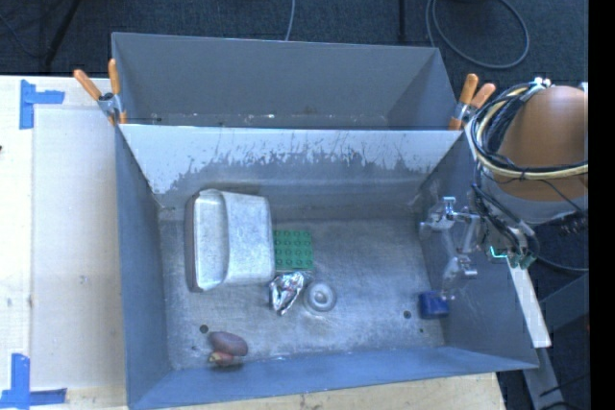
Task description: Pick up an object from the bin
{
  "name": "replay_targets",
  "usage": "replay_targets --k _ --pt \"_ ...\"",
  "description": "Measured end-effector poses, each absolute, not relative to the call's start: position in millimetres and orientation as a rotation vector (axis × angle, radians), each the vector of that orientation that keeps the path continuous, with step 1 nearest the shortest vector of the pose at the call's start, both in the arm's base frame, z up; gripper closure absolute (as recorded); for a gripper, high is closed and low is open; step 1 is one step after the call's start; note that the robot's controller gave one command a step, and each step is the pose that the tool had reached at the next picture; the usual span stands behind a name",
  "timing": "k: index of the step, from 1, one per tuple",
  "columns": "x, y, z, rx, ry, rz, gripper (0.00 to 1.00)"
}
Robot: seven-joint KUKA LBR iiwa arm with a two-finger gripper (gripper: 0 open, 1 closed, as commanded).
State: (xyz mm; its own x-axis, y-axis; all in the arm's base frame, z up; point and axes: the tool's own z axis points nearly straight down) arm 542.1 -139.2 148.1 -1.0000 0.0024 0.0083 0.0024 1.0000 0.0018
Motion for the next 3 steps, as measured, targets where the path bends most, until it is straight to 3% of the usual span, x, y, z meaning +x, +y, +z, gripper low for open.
replay_targets --k 1,2,3 --pt "493.3 -148 73 0.553 -3.091 -0.003 0.00" --pt "494.5 -148 75 0.560 -3.091 -0.001 1.00" --pt "508.6 -141 229 0.614 -3.089 0.005 1.00"
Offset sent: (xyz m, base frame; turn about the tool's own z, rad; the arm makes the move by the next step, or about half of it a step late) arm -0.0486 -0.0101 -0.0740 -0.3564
